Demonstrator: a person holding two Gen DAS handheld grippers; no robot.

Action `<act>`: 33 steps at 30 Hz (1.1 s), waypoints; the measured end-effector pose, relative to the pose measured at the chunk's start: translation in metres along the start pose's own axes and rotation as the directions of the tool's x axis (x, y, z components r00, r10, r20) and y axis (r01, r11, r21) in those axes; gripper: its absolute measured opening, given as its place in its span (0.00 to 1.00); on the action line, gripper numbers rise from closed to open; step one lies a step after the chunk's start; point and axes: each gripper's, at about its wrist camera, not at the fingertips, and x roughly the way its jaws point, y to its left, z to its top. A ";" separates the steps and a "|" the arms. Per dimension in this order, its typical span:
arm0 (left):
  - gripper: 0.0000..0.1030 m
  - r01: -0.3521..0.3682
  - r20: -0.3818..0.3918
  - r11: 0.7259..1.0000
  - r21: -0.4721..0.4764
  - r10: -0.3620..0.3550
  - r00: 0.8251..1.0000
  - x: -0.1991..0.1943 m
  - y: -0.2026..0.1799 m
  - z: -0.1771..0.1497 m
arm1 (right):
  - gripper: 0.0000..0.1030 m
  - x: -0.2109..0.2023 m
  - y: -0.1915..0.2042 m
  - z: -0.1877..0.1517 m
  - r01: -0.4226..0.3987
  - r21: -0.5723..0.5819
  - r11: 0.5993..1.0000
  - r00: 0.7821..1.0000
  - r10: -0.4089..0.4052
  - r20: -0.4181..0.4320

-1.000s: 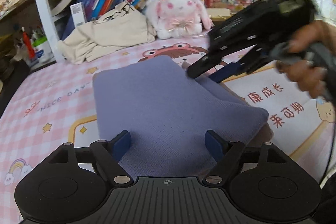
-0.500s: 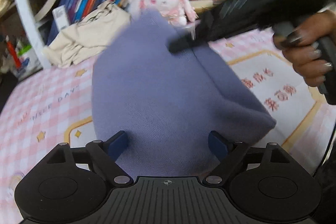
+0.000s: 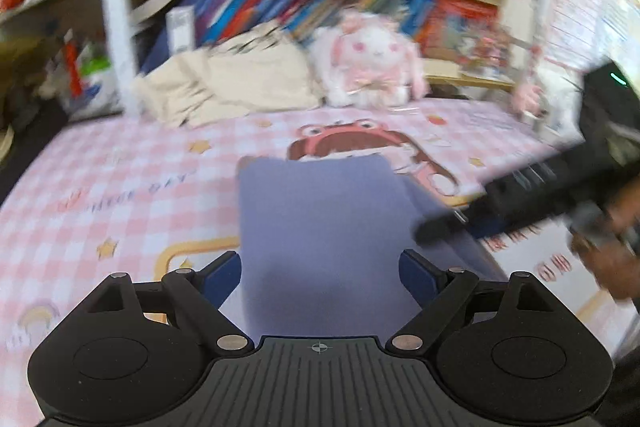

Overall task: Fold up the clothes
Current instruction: 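Grasp the folded sweater end with the left gripper while the right gripper holds the mauve edge, then lift the sweater end with both grippers and fold it over toward the collar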

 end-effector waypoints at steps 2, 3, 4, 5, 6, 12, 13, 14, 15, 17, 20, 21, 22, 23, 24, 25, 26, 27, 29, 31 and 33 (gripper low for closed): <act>0.86 -0.011 -0.026 1.000 -0.025 0.011 1.000 0.006 0.003 -0.002 | 0.22 0.003 0.009 -0.005 0.037 -0.068 0.997 0.999 -0.037 -0.006; 0.86 -0.011 -0.035 0.999 -0.033 0.009 0.999 0.008 0.004 -0.004 | 0.17 0.001 0.015 -0.007 0.045 -0.118 0.992 0.999 -0.045 0.010; 0.86 -0.010 -0.045 0.999 -0.040 0.008 0.999 0.010 0.004 -0.005 | 0.16 -0.005 0.022 -0.009 0.041 -0.172 0.984 0.999 -0.035 0.040; 0.86 -0.010 -0.055 0.999 -0.048 0.007 0.998 0.012 0.005 -0.007 | 0.15 -0.012 0.029 -0.013 0.032 -0.223 0.974 0.997 -0.016 0.073; 0.86 -0.009 -0.064 0.998 -0.055 0.006 0.998 0.014 0.006 -0.008 | 0.15 -0.018 0.036 -0.016 0.024 -0.274 0.961 0.994 0.005 0.106; 0.87 -0.005 -0.101 0.995 -0.096 -0.005 0.995 0.023 0.009 -0.016 | 0.17 0.003 0.017 -0.026 0.136 -0.199 0.970 0.991 -0.132 0.032; 0.87 -0.007 -0.101 0.995 -0.097 -0.003 0.995 0.022 0.009 -0.016 | 0.17 0.003 0.014 -0.025 0.125 -0.176 0.976 0.992 -0.122 0.030; 0.87 -0.008 -0.102 0.995 -0.098 -0.002 0.995 0.022 0.009 -0.016 | 0.17 0.003 0.012 -0.024 0.115 -0.153 0.982 0.993 -0.112 0.029; 0.87 -0.009 -0.103 0.995 -0.099 -0.002 0.995 0.022 0.009 -0.015 | 0.17 0.003 0.011 -0.023 0.114 -0.148 0.982 0.993 -0.111 0.029; 0.86 -0.013 -0.102 0.995 -0.096 0.003 0.995 0.020 0.008 -0.014 | 0.19 0.003 0.013 -0.025 0.124 -0.158 0.980 0.992 -0.120 0.034; 0.86 -0.027 -0.085 0.996 -0.080 0.020 0.996 0.014 0.008 -0.010 | 0.26 -0.002 0.014 -0.025 0.137 -0.150 0.979 0.990 -0.131 0.047; 0.87 -0.029 -0.078 0.996 -0.079 0.023 0.997 0.012 0.008 -0.008 | 0.29 -0.006 0.014 -0.026 0.143 -0.145 0.979 0.989 -0.137 0.055; 0.87 -0.030 -0.071 0.996 -0.080 0.025 0.997 0.010 0.010 -0.006 | 0.32 -0.009 0.014 -0.026 0.150 -0.141 0.979 0.988 -0.142 0.062; 0.87 -0.031 -0.067 0.996 -0.082 0.026 0.997 0.009 0.011 -0.005 | 0.39 -0.012 0.014 -0.026 0.154 -0.132 0.979 0.987 -0.146 0.066; 0.88 -0.033 -0.065 0.996 -0.085 0.027 0.998 0.008 0.012 -0.003 | 0.46 -0.014 0.013 -0.026 0.156 -0.121 0.980 0.986 -0.149 0.069; 0.89 -0.036 -0.067 0.995 -0.089 0.030 0.997 0.008 0.013 -0.002 | 0.49 -0.017 0.012 -0.025 0.156 -0.107 0.982 0.986 -0.149 0.070; 0.89 -0.039 -0.070 0.995 -0.093 0.032 0.997 0.008 0.014 -0.001 | 0.54 -0.019 0.010 -0.026 0.162 -0.093 0.982 0.986 -0.157 0.065; 0.89 -0.034 -0.082 0.994 -0.105 0.026 0.996 0.010 0.016 0.000 | 0.60 -0.020 0.009 -0.026 0.176 -0.080 0.981 0.984 -0.171 0.058; 0.89 -0.018 -0.108 0.990 -0.139 0.002 0.994 0.015 0.022 0.001 | 0.62 -0.022 0.006 -0.027 0.205 -0.051 0.977 0.978 -0.203 0.039; 0.89 0.010 -0.139 0.980 -0.198 -0.039 0.990 0.022 0.030 0.000 | 0.63 -0.019 -0.001 -0.028 0.220 -0.010 0.975 0.976 -0.220 0.007; 0.89 0.036 -0.166 0.967 -0.254 -0.080 0.983 0.030 0.037 -0.001 | 0.63 -0.017 -0.009 -0.029 0.196 0.048 0.979 0.981 -0.196 -0.019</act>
